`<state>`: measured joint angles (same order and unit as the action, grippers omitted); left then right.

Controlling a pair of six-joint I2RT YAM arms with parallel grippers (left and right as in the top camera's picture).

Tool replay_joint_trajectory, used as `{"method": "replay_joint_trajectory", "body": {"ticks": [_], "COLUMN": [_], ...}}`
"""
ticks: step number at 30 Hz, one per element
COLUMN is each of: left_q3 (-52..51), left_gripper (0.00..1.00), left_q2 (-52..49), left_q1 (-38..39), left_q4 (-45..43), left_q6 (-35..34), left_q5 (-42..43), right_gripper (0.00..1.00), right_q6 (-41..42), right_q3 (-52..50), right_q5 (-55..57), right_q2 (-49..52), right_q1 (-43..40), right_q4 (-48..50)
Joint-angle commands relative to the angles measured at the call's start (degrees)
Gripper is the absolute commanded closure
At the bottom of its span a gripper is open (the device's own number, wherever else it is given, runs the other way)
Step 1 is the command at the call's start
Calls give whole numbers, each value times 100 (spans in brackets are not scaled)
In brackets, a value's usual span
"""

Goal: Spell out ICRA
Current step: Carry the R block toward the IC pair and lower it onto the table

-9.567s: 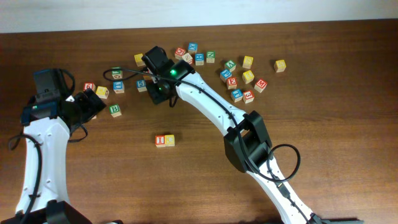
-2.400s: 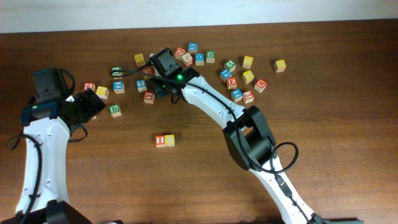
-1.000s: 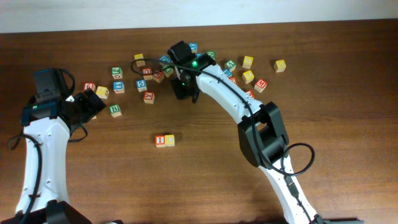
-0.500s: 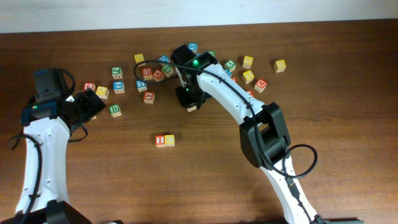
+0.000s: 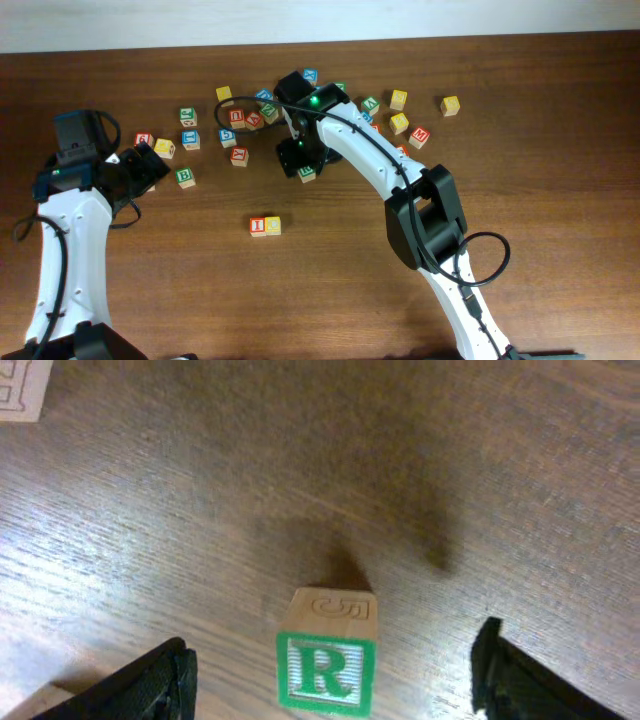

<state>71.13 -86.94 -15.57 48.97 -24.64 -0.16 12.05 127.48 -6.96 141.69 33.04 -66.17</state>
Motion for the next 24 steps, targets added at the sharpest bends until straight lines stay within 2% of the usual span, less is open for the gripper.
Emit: {"method": "replay_joint_trajectory", "body": {"ticks": [1,3,6,13,14,15,24], "left_q3": [20,20,20,20,20,20,20], "left_gripper": [0,1,1,1,1,1,1], "left_q2": [-15,-15,-15,-15,-15,-15,-15], "left_q1": [-35,-35,-35,-35,-35,-35,-35], "left_q4": [-7,-7,-7,-7,-7,-7,-7], "left_q6": [-13,-15,-15,-13,-15,-13,-15], "left_q5": [42,42,42,42,42,42,42], "right_gripper": [17,14,2,2,38,96,96], "right_q6": [28,26,28,28,28,28,50], "right_q3": [529,890,1156,1128,1128,1128,1121], "right_q5": [142,142,138,140,140,142,142], "right_q2": [-247,-348,-494,-481,-470,-470,-433], "right_q1": [-20,-24,-24,4,2,-4,-2], "right_q4": [-122,-260,-409,-984,-1012,-1014,-1014]}}
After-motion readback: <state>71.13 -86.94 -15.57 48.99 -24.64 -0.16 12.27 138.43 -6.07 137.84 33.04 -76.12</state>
